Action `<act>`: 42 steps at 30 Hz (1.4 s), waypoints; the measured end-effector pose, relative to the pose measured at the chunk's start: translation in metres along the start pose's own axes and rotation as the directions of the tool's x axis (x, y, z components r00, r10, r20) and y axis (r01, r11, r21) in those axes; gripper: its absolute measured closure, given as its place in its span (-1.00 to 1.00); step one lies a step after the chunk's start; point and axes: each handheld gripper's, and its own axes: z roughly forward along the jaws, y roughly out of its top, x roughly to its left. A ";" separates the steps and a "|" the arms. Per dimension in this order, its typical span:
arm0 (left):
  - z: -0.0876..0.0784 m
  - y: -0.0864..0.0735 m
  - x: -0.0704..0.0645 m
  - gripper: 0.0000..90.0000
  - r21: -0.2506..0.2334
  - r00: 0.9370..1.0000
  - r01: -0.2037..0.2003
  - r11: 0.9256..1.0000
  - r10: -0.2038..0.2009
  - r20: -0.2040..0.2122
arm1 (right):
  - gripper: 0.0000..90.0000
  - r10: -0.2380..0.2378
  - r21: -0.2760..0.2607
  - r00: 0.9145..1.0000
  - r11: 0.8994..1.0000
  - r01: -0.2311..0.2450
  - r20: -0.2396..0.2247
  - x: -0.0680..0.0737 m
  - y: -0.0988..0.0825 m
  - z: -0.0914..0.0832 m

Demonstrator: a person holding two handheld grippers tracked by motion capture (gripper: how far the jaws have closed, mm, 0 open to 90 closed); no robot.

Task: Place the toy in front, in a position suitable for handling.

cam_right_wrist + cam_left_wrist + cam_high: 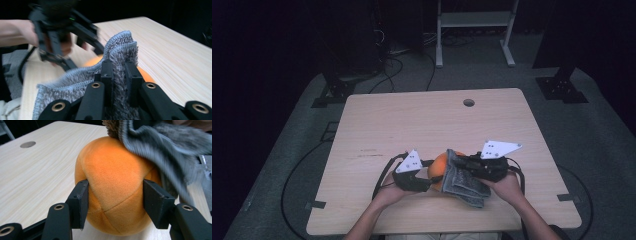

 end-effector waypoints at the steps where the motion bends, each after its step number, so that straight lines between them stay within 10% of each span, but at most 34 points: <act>1: 0.000 0.000 0.001 -0.13 -0.004 1.000 0.015 1.000 -0.015 0.006 | 0.76 0.019 0.000 1.000 1.000 -0.019 0.004 -0.003 -0.004 -0.002; 3: 0.001 0.002 0.004 -0.37 -0.023 0.996 0.082 0.996 -0.081 0.035 | 0.76 0.037 -0.002 0.999 0.999 -0.037 0.004 -0.005 -0.011 -0.004; 6: 0.005 0.001 0.011 -0.54 -0.054 0.973 0.216 0.975 -0.210 0.090 | 0.76 0.037 -0.007 0.999 0.999 -0.037 -0.015 -0.001 -0.013 -0.004; 11: 0.004 -0.002 0.005 -0.22 -0.028 0.993 0.112 0.993 -0.111 0.038 | 0.76 0.009 -0.012 0.998 1.000 -0.010 -0.062 0.009 -0.009 -0.001; 15: 0.000 -0.006 0.006 -0.13 -0.002 0.997 0.081 0.997 -0.081 0.020 | 0.76 0.021 0.000 1.000 1.000 -0.021 -0.014 0.000 -0.012 -0.003; 19: -0.002 -0.006 0.009 -0.27 -0.011 0.993 0.110 0.994 -0.109 0.044 | 0.76 0.070 0.014 0.998 0.997 -0.070 0.003 -0.009 -0.021 -0.005; 22: 0.000 0.001 0.012 -0.70 -0.007 0.986 0.156 0.988 -0.156 0.055 | 0.76 0.039 0.008 0.999 0.999 -0.039 -0.023 -0.001 -0.019 -0.002; 26: 0.007 -0.001 0.013 -0.78 0.032 0.977 0.183 0.983 -0.185 0.101 | 0.76 -0.008 0.015 0.999 1.000 0.009 -0.053 0.009 -0.016 0.003; 31: 0.001 0.002 0.000 -0.10 -0.052 0.999 0.024 0.998 -0.021 0.050 | 0.76 -0.008 0.000 0.999 1.000 0.008 -0.038 0.008 -0.015 -0.002; 34: 0.001 0.009 -0.007 -0.06 -0.071 0.993 -0.114 0.991 0.112 -0.029 | 0.76 -0.021 -0.035 1.000 0.999 0.020 -0.022 0.009 -0.007 -0.008; 37: 0.003 0.008 -0.008 -0.08 -0.043 0.989 -0.145 0.988 0.145 -0.021 | 0.76 -0.028 -0.027 0.999 0.999 0.027 -0.023 0.008 -0.003 -0.004; 40: 0.002 0.005 0.002 -0.47 -0.058 0.999 0.004 0.998 -0.002 0.034 | 0.76 -0.015 -0.017 0.999 1.000 0.014 -0.043 0.008 -0.007 0.005; 42: 0.002 0.003 0.008 -0.62 -0.080 0.994 0.099 0.992 -0.094 0.057 | 0.76 -0.009 -0.017 0.997 1.000 0.008 -0.074 0.012 -0.009 0.011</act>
